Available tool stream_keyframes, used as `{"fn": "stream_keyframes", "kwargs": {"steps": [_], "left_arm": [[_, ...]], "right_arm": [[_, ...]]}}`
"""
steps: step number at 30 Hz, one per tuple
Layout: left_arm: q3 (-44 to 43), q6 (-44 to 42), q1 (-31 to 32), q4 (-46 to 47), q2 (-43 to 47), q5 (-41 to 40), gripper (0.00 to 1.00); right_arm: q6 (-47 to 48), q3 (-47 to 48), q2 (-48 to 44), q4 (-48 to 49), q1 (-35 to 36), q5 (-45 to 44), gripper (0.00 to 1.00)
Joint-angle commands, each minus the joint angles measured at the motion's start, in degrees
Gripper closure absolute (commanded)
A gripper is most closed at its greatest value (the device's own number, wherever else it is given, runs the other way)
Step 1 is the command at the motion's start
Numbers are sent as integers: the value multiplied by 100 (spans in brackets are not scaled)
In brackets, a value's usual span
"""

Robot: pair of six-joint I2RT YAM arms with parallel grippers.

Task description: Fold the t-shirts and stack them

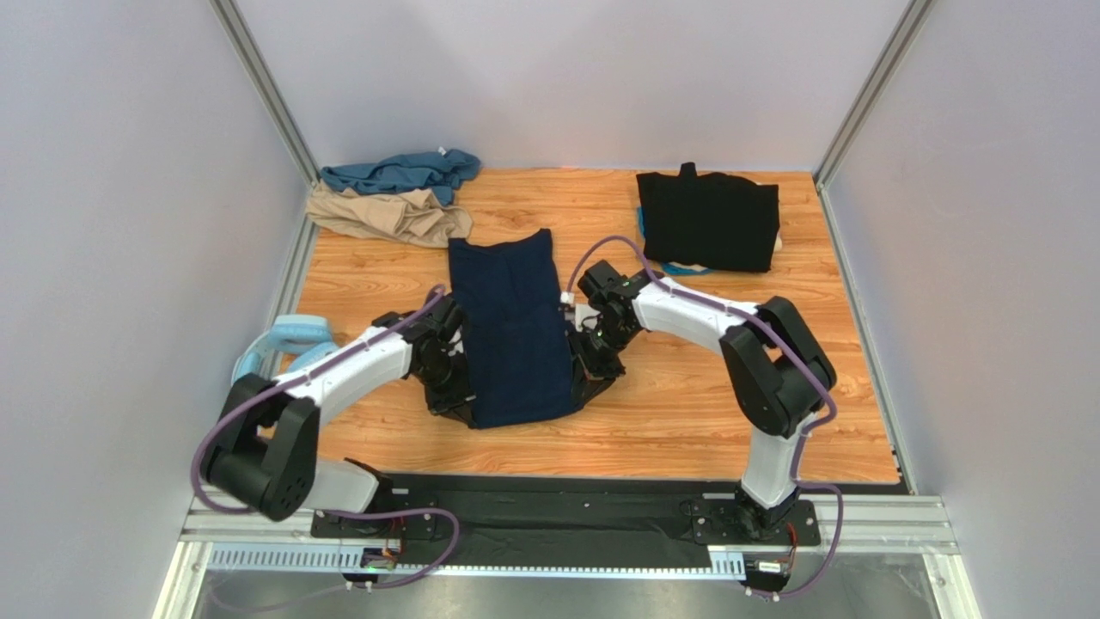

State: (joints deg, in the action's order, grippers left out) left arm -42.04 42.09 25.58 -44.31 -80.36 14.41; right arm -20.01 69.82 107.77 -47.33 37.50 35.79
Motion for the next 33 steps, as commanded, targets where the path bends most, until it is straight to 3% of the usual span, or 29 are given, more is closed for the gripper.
{"fn": "stream_keyframes", "kwargs": {"steps": [1,11,24,33], "left_arm": [[-628,-122,-1,-437,810,-843,100],[-1833,10,-9,-1114,671,-1397,100],[-3907,-789,-413,-1440,-1401,-2223,100],[-5295,-1255,-844,-1238,-2739,-2224,100]], "right_arm": [[331,689,-678,-670,3,-581,100],[481,2658,121,-1550,-128,-494,100],[33,6049,2431,-1824,-611,-178,100],[-547,6210,2934,-639,-998,463,100]]}}
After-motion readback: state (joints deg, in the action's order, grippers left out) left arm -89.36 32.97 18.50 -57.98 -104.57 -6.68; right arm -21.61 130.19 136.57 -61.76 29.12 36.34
